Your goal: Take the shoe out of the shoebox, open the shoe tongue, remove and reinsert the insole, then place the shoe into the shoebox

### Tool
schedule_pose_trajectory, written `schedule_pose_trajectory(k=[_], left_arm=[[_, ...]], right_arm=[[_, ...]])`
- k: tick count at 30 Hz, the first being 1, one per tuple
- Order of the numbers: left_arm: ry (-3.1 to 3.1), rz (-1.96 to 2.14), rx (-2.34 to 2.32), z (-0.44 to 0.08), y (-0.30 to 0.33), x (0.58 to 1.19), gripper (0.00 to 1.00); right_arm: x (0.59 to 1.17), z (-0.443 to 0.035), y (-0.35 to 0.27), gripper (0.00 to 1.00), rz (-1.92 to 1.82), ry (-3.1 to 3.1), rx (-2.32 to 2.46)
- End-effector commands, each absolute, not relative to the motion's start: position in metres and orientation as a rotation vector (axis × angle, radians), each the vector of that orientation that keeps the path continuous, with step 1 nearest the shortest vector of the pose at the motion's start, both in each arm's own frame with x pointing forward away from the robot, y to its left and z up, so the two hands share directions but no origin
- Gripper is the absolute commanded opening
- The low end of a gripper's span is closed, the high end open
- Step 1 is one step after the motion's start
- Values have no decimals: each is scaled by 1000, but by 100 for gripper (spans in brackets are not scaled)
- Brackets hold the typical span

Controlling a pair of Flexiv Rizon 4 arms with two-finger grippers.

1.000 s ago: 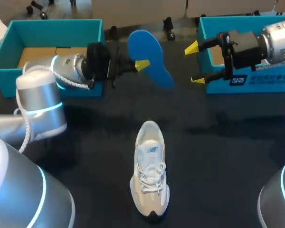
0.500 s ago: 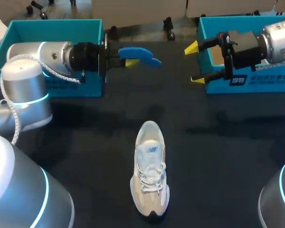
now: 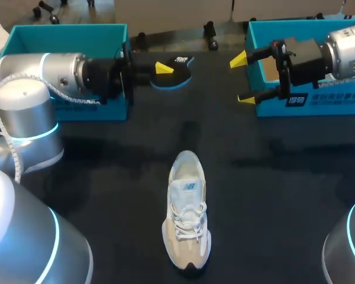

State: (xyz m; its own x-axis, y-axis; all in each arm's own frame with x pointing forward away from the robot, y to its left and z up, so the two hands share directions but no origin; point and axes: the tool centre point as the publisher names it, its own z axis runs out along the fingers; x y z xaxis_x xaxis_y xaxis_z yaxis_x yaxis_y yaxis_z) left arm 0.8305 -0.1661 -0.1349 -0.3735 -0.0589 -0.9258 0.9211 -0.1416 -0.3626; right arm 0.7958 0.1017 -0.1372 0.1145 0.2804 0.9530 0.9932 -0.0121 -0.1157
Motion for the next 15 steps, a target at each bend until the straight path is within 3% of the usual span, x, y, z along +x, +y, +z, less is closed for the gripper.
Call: schedule_pose_trajectory(k=[1,15], left_arm=[[1272,-1522,1022,-138,-167,827,0],[1165,-1336,1077,-142,-172,830,0]], right_arm=[[796,-138,103,100,-970,-1327,-1465],[796,-138,103,100,-970,-1327,-1465]])
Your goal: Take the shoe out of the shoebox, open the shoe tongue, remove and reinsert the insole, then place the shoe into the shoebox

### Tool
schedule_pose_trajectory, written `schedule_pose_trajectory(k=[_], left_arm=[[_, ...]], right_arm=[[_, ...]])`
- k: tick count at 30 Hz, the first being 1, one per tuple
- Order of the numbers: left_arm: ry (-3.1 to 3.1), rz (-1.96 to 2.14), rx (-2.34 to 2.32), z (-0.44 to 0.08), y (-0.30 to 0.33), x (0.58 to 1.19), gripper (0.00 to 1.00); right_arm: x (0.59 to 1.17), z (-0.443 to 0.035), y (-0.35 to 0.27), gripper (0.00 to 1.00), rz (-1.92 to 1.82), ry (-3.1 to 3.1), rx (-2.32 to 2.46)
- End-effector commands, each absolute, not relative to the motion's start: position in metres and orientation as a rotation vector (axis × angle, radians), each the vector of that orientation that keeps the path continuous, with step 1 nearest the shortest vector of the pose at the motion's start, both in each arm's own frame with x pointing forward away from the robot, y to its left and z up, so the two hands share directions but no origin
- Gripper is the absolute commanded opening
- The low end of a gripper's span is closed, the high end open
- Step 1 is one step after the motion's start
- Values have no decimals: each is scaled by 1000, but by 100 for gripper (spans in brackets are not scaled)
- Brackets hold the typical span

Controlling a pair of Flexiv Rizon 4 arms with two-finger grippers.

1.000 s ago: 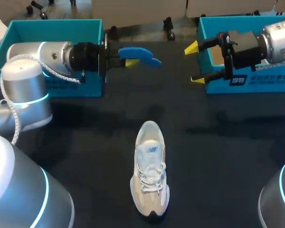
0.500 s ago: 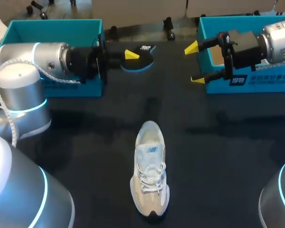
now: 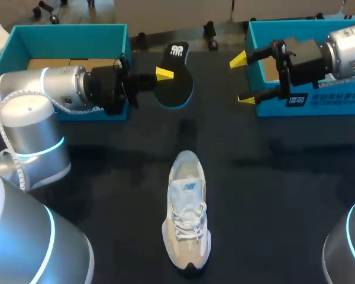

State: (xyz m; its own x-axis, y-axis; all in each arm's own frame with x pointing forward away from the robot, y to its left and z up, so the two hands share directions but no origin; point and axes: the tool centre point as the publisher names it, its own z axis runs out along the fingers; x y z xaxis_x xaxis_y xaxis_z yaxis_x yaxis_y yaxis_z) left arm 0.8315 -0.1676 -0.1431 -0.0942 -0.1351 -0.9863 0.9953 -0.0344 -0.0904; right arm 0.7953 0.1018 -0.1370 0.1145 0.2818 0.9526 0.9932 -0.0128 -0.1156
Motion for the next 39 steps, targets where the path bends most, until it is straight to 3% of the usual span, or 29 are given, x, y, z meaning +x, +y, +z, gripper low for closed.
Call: schedule_pose_trajectory(k=[1,26,39], left_arm=[[1160,-1313,1077,-142,-173,831,0],[1182,-1191,1111,-156,-178,832,0],[1182,-1191,1111,-156,-178,832,0]], right_arm=[[796,-138,103,100,-970,-1327,-1465],[796,-138,103,100,-970,-1327,-1465],[812,-148,136,100,-993,-1380,-1423]])
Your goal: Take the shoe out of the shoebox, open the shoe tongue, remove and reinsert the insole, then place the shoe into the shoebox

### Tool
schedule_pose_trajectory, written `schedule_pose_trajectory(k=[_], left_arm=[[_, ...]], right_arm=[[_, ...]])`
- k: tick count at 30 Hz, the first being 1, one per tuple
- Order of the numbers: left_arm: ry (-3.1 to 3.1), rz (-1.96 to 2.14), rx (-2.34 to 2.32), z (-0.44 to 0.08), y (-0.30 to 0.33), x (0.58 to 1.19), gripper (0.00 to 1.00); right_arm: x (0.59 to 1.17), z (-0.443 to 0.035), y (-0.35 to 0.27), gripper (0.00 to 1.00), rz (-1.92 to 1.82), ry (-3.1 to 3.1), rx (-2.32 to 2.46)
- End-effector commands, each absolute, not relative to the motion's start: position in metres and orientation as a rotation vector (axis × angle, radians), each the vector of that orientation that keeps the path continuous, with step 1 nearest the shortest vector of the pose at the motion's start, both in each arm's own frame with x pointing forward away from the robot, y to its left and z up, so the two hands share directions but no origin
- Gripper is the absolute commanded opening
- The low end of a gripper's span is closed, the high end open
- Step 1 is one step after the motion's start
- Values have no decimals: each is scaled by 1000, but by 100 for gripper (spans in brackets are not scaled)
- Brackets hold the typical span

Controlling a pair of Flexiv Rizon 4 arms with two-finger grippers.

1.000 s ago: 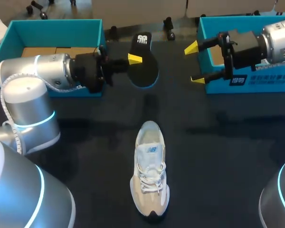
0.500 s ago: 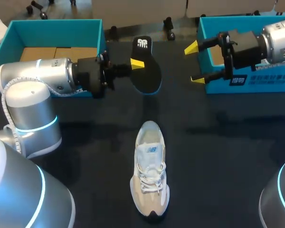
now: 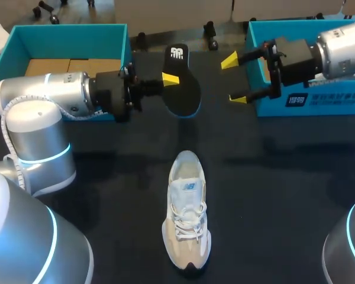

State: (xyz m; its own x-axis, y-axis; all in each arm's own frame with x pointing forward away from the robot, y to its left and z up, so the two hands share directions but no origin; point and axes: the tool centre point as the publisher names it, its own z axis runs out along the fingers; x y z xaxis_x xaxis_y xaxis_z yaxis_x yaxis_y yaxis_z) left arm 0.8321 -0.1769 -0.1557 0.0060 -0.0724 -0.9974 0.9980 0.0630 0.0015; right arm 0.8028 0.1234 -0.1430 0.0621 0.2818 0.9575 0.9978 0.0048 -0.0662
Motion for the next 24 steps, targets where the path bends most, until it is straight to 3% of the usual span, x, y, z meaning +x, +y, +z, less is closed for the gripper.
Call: schedule_pose_trajectory(k=[1,7,14,20,24], left_arm=[[1182,-1191,1111,-156,-178,832,0],[1179,-1184,1117,-158,-180,830,0],[1180,-1145,1095,-163,-182,831,0],[1183,-1130,1090,-166,-186,833,0],[1194,-1121,1088,-168,-191,836,0]], right_arm=[[812,-149,137,100,-993,-1383,-1423],[811,-150,151,100,-991,-1421,-1407],[804,-156,165,87,-989,-1464,-1387],[796,-159,173,85,-1009,-1476,-1377],[790,-160,178,77,-1028,-1498,-1366]])
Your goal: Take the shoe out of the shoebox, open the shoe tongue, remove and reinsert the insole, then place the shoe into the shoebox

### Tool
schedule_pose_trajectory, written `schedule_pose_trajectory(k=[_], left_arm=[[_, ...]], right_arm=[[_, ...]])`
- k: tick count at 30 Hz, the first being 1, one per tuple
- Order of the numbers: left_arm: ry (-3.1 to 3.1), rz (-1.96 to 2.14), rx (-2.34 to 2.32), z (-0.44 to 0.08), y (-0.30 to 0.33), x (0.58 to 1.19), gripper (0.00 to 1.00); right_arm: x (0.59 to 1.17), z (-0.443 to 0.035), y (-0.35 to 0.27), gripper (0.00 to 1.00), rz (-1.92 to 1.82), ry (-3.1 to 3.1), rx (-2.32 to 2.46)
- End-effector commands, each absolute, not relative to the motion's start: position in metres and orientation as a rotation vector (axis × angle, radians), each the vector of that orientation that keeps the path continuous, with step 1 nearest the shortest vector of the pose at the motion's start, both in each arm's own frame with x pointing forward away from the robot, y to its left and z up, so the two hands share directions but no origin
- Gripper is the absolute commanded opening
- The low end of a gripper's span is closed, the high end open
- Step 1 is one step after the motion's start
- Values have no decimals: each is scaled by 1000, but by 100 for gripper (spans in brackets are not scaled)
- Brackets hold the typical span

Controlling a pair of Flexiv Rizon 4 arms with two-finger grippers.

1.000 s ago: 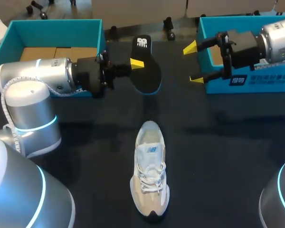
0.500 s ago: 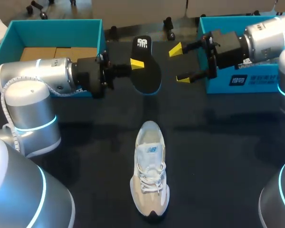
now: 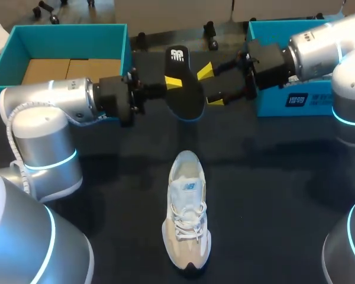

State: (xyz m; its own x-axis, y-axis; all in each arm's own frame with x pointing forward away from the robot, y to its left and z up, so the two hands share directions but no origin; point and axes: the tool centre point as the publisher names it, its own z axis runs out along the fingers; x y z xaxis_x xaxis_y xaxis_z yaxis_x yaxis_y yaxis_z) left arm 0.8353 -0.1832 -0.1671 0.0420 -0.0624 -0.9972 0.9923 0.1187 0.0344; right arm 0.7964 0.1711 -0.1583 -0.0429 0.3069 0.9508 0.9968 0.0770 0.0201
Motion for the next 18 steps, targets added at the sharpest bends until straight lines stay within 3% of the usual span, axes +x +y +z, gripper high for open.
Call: schedule_pose_trajectory(k=[1,3,8,18], left_arm=[[1196,-1116,1087,-169,-192,836,0],[1201,-1117,1091,-170,-195,837,0],[1201,-1117,1091,-170,-195,837,0],[1201,-1117,1091,-170,-195,837,0]], right_arm=[[789,-160,179,74,-1028,-1500,-1366],[786,-161,182,74,-1029,-1505,-1368],[780,-161,185,49,-1041,-1528,-1368],[777,-164,194,45,-1032,-1566,-1345]])
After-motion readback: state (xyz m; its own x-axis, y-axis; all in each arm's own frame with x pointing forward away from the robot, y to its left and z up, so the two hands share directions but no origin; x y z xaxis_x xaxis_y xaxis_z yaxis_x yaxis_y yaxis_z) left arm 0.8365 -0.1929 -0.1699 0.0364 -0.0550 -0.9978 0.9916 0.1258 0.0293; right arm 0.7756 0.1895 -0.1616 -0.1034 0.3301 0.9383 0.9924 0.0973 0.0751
